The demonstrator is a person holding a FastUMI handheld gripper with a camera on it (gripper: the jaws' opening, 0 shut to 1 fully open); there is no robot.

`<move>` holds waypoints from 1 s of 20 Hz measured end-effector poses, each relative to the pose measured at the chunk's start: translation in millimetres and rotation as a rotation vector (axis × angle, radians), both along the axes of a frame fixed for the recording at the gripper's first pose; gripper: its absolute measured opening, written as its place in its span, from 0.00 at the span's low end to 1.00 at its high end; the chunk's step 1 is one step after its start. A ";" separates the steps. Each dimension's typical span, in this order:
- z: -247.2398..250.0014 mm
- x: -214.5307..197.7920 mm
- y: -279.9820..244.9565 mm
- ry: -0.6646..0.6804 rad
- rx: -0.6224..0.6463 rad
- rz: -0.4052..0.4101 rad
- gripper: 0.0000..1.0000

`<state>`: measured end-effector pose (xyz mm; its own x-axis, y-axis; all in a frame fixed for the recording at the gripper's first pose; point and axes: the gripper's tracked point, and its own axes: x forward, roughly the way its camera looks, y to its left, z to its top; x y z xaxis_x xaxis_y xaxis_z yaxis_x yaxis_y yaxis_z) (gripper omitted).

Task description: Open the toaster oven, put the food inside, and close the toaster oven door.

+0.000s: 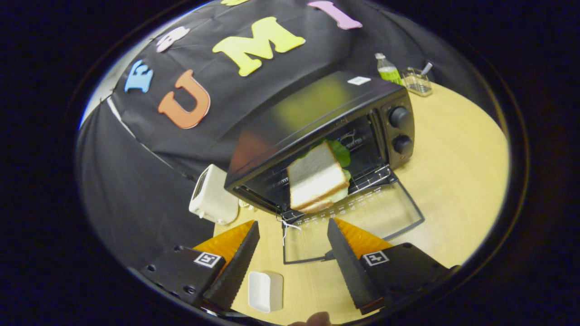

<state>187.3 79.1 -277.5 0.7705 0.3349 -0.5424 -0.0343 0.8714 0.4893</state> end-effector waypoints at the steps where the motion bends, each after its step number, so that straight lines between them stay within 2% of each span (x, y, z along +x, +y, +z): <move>1: 3.9 -8.7 -7.3 -0.015 -0.029 -0.008 0.98; 6: -5.7 -55.3 -37.9 -0.037 -0.171 -0.011 0.99; 10: -52.7 -79.1 -52.2 -0.016 -0.301 0.021 0.99; 15: -108.4 -69.8 -56.6 -0.030 -0.426 0.060 0.99; 20: -148.6 -43.6 -49.7 -0.003 -0.405 0.046 1.00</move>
